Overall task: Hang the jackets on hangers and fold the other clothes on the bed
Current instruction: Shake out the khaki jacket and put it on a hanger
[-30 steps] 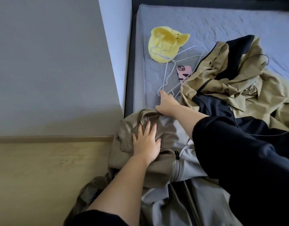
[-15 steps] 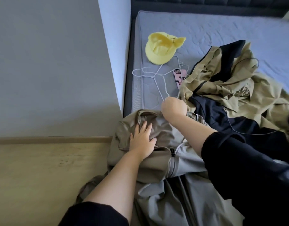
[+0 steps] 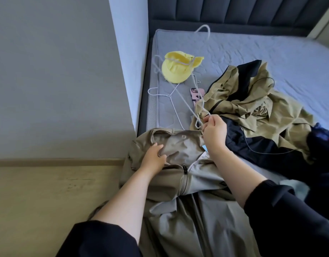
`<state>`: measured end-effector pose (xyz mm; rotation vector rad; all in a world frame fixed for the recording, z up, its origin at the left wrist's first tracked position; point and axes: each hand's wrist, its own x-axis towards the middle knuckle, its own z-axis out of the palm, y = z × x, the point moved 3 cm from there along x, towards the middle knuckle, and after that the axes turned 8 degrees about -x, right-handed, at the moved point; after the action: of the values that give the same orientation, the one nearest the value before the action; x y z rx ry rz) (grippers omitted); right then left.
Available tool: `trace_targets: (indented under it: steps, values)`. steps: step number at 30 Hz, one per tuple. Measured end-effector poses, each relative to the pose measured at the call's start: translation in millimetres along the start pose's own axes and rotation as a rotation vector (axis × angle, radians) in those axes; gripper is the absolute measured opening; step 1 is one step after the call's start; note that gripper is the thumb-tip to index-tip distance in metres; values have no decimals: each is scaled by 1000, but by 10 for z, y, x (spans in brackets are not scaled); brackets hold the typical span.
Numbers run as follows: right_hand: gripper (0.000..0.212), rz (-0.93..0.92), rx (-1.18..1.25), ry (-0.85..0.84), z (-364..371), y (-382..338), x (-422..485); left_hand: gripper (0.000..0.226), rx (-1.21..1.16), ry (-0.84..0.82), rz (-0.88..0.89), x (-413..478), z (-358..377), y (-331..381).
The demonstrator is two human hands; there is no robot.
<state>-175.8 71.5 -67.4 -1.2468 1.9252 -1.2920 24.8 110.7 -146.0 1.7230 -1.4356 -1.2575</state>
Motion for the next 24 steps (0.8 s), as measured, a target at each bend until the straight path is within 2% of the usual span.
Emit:
trace_targets:
  steps: [4,7,12,15,17,20,24]
  values:
    - [35,249,324,-114,-9,137,-112,40,-352,140,-29,-46,-144,112]
    - [36,404,519,-155,-126,306,-184,39,-551,141,-21,-105,-236,267]
    - [35,542,728,-416,-244,545,-357,38,-823,-85,-60,-242,-216,503]
    - [33,538,699,-505,-280,596,-420,33,-959,-260,-13,-314,-186,631]
    - [32,516,636,-549,-284,612,-437,33,-1060,-314,6,-334,-192,662]
    - [31,479,525,-587,-259,620,-462,18,-1152,-163,2,-320,-266,651]
    - [25,368,296,-555,-248,584,-475,32,-1042,185,-53,-298,-406,571]
